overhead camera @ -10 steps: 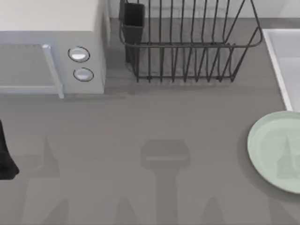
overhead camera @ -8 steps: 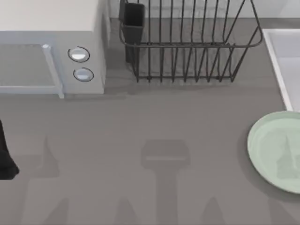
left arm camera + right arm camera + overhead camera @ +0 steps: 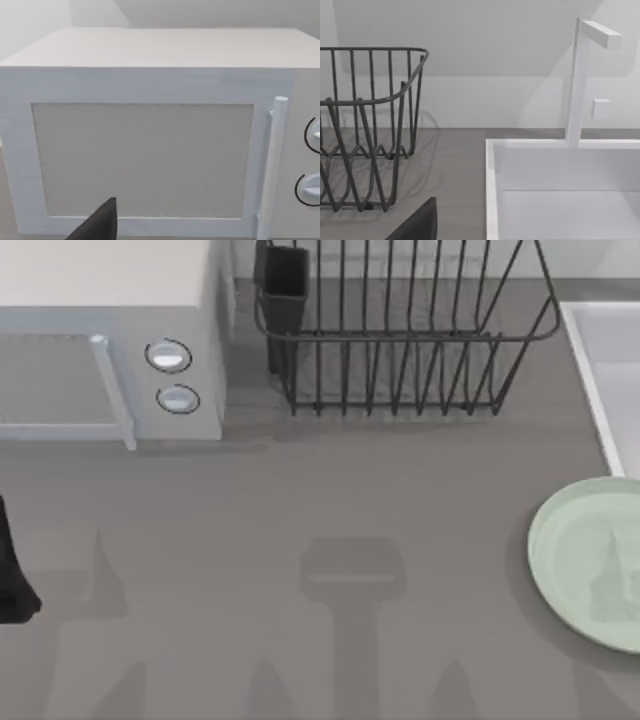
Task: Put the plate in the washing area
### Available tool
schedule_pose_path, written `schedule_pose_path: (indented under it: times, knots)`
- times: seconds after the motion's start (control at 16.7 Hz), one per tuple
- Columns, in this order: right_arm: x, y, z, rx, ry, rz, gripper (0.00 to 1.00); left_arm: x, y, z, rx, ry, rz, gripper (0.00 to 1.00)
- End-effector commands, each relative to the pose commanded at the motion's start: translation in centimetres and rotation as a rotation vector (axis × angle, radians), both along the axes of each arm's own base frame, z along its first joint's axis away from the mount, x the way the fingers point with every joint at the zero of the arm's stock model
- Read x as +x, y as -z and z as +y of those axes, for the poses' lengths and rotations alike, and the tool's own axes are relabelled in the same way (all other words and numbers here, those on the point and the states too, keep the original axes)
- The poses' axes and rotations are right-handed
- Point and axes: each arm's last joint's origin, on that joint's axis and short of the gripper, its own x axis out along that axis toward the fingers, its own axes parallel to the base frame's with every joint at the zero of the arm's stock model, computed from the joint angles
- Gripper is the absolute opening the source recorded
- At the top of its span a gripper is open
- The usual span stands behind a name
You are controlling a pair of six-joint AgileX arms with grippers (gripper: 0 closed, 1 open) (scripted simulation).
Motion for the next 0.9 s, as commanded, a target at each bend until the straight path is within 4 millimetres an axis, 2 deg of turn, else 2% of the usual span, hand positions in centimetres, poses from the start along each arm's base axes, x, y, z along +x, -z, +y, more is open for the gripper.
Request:
schedule_pose_path:
  times: [0.9]
  knots:
    - [0.00, -0.18, 0.03, 0.003, -0.003, 0.009, 1.00, 0.00, 0.00, 0.00, 0.000, 0.000, 0.000, 1.00]
